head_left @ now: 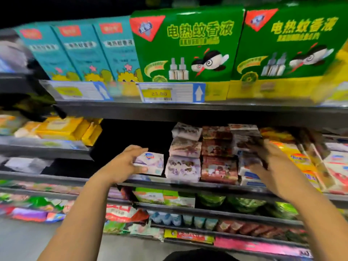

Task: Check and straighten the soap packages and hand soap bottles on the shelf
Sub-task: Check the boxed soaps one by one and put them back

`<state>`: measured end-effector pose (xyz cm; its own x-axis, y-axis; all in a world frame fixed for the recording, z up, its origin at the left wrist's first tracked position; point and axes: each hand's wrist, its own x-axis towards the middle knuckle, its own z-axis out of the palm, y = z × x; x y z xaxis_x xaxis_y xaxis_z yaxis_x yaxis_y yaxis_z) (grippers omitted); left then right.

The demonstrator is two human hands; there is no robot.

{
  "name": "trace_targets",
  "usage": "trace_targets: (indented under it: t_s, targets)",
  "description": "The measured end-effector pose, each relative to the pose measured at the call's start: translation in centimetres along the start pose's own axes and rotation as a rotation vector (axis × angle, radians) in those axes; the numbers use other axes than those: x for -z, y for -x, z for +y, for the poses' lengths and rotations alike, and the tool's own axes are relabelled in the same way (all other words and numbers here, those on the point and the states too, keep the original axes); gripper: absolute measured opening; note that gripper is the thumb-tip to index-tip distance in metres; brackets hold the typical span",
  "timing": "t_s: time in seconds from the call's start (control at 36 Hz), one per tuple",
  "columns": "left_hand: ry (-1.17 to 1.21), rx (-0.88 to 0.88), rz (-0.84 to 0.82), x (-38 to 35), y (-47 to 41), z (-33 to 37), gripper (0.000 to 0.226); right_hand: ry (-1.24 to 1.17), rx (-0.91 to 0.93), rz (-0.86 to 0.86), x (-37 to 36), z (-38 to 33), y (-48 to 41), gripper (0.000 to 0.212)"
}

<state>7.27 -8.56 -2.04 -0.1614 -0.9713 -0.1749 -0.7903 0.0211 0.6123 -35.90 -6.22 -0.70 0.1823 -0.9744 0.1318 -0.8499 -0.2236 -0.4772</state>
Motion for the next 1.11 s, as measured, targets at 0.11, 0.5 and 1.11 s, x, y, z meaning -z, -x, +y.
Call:
trace_targets:
  t_s: [0.11,0.5,1.11]
  targets:
    - [-0.03,0.033,-0.09,0.1,0.1,0.5,0.045,0.006,-0.063,0.006,-0.1,0.4,0.4,0.061]
    - [-0.225,-0.005,0.167,-1.0,-1.0,5.5,0.01,-0.115,0.043,0.093,0.2,-0.5,0.2,0.033]
    - [-0.338,-0.472,-0.027,-17.7,-4.8,32.0,0.056,0.119,-0.131,0.242,11.1,14.5,5.9,0.035]
